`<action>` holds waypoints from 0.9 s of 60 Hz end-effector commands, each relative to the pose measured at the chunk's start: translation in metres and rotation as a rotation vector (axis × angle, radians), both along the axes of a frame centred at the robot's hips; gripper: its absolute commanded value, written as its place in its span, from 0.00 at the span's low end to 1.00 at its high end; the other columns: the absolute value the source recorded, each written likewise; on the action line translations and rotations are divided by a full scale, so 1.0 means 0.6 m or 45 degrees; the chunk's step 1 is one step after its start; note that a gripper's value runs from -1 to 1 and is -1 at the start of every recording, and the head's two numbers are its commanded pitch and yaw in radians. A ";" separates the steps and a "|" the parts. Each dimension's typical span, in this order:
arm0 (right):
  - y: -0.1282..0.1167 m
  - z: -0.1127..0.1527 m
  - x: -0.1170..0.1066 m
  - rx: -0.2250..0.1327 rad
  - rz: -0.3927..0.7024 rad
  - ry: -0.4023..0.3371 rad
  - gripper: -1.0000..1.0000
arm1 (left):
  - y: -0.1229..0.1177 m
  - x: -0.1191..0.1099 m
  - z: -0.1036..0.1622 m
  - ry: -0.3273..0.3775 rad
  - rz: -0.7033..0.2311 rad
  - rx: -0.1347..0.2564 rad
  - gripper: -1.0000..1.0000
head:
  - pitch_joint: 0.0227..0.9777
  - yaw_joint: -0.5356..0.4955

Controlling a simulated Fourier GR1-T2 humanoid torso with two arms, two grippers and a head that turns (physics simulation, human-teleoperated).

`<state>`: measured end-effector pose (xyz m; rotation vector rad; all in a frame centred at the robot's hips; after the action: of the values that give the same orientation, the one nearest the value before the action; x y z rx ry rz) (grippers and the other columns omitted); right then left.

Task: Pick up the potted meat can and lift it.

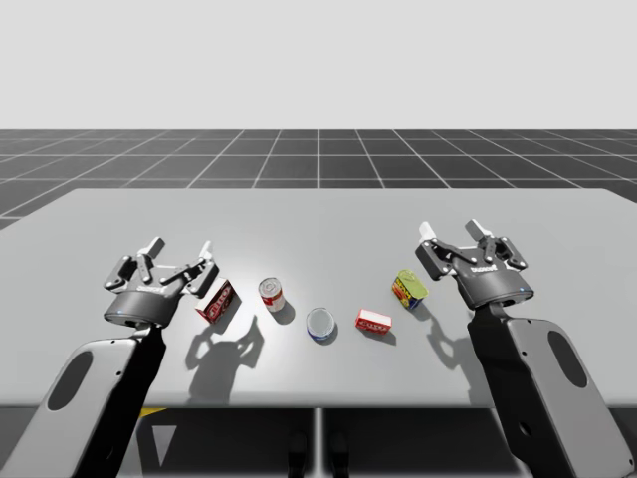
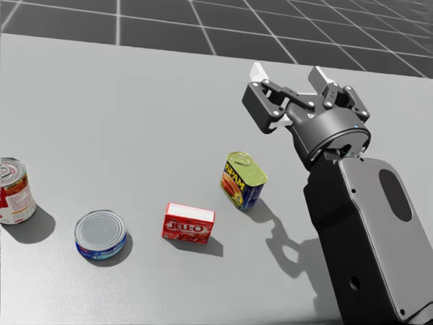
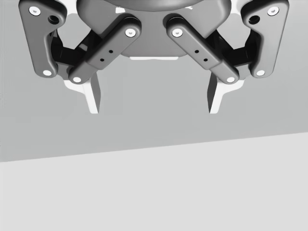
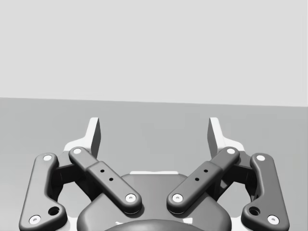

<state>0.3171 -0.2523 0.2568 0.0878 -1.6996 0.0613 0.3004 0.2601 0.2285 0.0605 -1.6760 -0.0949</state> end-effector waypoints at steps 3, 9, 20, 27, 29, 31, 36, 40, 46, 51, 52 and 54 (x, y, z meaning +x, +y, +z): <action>0.000 0.001 0.000 0.000 0.007 -0.003 0.00 | -0.004 0.002 0.000 -0.001 -0.009 0.002 0.00 | 0.80 0.19; 0.004 -0.001 -0.002 0.012 0.020 -0.001 0.00 | -0.004 0.002 -0.001 0.001 -0.008 -0.002 0.00 | 0.79 0.19; 0.001 0.011 -0.020 0.042 0.046 0.000 0.00 | -0.004 0.002 -0.002 0.007 -0.009 -0.007 0.00 | 0.78 0.18; -0.004 0.010 -0.039 0.047 0.113 0.040 0.00 | -0.004 0.003 -0.002 0.009 -0.013 -0.008 0.00 | 0.78 0.17; -0.006 0.007 -0.048 0.044 0.147 0.061 0.00 | -0.004 0.003 -0.002 0.010 -0.014 -0.007 0.00 | 0.78 0.17; -0.008 0.001 -0.055 0.034 0.175 0.083 0.00 | -0.004 0.003 -0.002 0.011 -0.014 -0.006 0.00 | 0.79 0.17; -0.012 -0.014 -0.070 0.028 0.235 0.126 0.00 | -0.005 0.003 -0.003 0.013 -0.016 -0.004 0.00 | 0.79 0.17; -0.014 -0.028 -0.079 0.022 0.267 0.160 0.00 | -0.005 0.004 -0.003 0.013 -0.016 -0.002 0.00 | 0.79 0.17; -0.019 -0.055 -0.091 -0.036 0.271 0.190 0.00 | -0.006 0.004 -0.004 0.014 -0.017 0.000 0.00 | 0.79 0.17; -0.025 -0.076 -0.098 -0.059 0.275 0.222 0.00 | -0.006 0.004 -0.004 0.015 -0.017 0.002 0.00 | 0.79 0.17; -0.027 -0.084 -0.100 -0.067 0.275 0.229 0.00 | -0.006 0.004 -0.004 0.015 -0.017 0.002 0.00 | 0.79 0.17; -0.028 -0.095 -0.103 -0.081 0.280 0.239 0.00 | -0.007 0.004 -0.005 0.015 -0.018 0.003 0.00 | 0.79 0.17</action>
<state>0.2661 -0.2661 0.2266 0.2380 -1.5430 0.2235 0.3025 0.2566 0.2264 0.0489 -1.6660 -0.1048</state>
